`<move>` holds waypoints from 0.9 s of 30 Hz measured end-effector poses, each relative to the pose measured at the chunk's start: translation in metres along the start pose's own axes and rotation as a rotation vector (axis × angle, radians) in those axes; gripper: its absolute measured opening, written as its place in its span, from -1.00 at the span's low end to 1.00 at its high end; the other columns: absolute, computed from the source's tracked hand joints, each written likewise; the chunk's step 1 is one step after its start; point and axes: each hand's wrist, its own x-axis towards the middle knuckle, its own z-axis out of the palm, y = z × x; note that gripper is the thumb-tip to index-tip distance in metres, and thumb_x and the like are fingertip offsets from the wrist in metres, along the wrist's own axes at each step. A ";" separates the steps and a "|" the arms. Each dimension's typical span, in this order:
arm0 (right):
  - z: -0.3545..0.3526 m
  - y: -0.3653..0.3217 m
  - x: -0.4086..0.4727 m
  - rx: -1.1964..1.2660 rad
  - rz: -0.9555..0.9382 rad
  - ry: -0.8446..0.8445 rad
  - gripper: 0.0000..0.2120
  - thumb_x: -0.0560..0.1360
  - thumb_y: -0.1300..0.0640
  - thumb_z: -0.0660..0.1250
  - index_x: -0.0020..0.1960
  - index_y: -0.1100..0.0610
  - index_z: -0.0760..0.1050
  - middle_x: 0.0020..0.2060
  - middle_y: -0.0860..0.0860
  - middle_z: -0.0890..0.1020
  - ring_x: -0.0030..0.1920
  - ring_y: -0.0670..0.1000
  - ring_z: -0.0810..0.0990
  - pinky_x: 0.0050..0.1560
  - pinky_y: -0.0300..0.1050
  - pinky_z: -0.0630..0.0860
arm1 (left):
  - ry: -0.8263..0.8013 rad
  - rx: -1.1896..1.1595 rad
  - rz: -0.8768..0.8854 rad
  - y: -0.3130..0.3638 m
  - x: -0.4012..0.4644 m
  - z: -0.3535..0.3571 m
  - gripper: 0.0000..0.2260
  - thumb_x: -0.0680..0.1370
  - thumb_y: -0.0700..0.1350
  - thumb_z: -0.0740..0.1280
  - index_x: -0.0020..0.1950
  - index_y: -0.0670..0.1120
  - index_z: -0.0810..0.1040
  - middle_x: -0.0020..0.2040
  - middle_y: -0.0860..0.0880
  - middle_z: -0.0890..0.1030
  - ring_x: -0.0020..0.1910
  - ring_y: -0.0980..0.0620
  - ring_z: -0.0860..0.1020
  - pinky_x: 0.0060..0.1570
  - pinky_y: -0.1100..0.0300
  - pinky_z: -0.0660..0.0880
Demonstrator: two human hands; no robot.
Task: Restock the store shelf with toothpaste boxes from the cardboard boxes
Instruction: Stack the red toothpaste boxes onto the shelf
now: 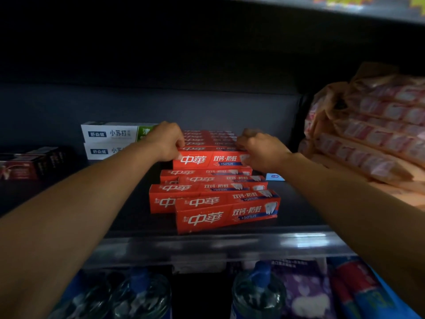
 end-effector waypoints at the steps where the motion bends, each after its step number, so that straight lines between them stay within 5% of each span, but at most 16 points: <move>1: 0.000 0.001 0.001 -0.014 -0.001 0.009 -0.59 0.50 0.00 0.33 0.32 0.05 0.41 0.26 0.00 0.43 0.27 0.03 0.41 0.13 -0.02 0.45 | 0.002 0.005 -0.002 0.000 0.001 0.001 -0.70 0.42 -0.16 0.49 0.15 -0.08 0.63 0.13 -0.04 0.62 0.11 0.00 0.55 0.15 0.08 0.45; 10: 0.000 -0.002 0.003 0.027 0.027 -0.006 -0.68 0.51 0.06 0.32 0.24 0.08 0.42 0.16 0.03 0.52 0.09 0.03 0.53 0.03 -0.08 0.48 | 0.040 0.040 0.011 -0.003 0.006 0.006 -0.70 0.41 -0.16 0.51 0.13 -0.08 0.64 0.13 -0.06 0.63 0.08 -0.03 0.57 0.15 0.05 0.49; 23: -0.018 -0.015 0.003 0.015 -0.094 0.049 -0.54 0.49 0.02 0.35 0.32 0.15 0.35 0.19 0.10 0.50 0.18 0.11 0.49 0.06 0.08 0.54 | -0.015 0.068 0.001 0.032 -0.022 -0.022 -0.69 0.43 -0.09 0.49 0.15 -0.07 0.63 0.11 -0.03 0.62 0.09 -0.01 0.56 0.16 0.03 0.49; 27: -0.031 -0.027 -0.004 0.059 -0.210 0.126 -0.59 0.48 0.08 0.36 0.29 0.14 0.41 0.18 0.08 0.52 0.15 0.11 0.52 0.00 -0.01 0.52 | -0.014 0.092 -0.013 0.052 -0.053 -0.041 -0.73 0.44 -0.09 0.48 0.14 -0.06 0.65 0.07 -0.01 0.65 0.05 0.02 0.57 0.13 0.08 0.50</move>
